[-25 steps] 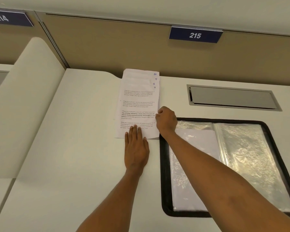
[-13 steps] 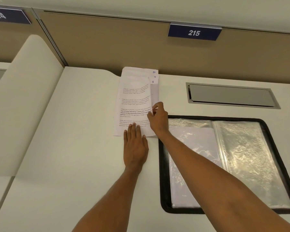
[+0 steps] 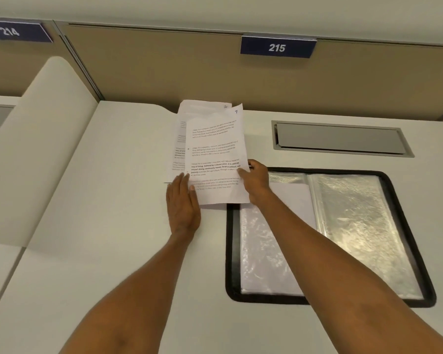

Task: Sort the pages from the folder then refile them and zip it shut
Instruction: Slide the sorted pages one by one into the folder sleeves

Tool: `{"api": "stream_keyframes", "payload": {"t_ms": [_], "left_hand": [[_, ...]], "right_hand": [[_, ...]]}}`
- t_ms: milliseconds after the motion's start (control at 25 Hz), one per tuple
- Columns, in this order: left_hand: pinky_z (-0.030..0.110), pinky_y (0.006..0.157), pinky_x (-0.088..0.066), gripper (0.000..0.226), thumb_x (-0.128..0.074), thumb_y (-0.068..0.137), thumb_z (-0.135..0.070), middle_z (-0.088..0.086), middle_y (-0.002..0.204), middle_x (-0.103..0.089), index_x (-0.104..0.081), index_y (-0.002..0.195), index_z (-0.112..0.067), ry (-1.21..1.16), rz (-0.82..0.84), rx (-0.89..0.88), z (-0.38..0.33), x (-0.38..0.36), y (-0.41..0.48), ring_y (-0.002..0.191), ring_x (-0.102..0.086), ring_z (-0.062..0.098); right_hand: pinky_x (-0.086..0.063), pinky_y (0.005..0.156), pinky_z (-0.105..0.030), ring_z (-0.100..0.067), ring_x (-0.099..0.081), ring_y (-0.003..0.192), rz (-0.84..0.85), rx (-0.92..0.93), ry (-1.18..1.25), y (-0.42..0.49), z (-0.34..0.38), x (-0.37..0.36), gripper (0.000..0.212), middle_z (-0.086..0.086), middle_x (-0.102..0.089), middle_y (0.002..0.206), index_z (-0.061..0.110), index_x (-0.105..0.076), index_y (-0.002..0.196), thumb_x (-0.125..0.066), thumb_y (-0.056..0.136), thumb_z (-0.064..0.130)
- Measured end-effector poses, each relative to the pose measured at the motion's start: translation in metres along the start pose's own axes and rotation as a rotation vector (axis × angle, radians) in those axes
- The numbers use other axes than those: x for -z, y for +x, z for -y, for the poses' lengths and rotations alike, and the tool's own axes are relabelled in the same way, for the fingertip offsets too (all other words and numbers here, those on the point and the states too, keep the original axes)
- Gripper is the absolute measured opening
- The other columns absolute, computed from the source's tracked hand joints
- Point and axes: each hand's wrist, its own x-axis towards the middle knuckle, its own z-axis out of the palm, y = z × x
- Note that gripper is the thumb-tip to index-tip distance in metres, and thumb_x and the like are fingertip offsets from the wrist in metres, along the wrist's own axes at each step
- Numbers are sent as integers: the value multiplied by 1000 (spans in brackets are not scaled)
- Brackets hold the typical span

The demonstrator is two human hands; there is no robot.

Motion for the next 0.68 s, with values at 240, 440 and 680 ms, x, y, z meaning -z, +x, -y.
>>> {"api": "stream_keyframes", "payload": {"t_ms": [240, 440, 680], "left_hand": [[32, 117, -35, 46, -40, 112, -34, 7, 150, -54, -49, 150, -9, -157, 84, 132, -53, -5, 14, 139, -49, 23], [29, 67, -46, 37, -58, 105, -33, -5, 73, -65, -64, 78, -9, -459, 224, 352, -110, -40, 3, 67, -60, 12], [32, 66, -62, 15, -77, 93, -12, 8, 97, -80, -75, 105, -5, -718, 404, 599, -159, -87, -29, 84, -77, 25]], "right_hand": [[-63, 67, -31, -25, -74, 91, 106, -154, 177, -30, -18, 100, 24, -5, -74, 107, 16, -67, 115, -70, 94, 5], [-63, 83, -46, -29, -76, 97, 156, -190, 173, -44, -45, 181, 33, -9, -76, 116, 11, -68, 126, -73, 93, 9], [-58, 96, -51, -31, -73, 108, 289, -177, 151, -49, -59, 267, 38, -9, -74, 121, 13, -67, 128, -75, 92, 14]]}}
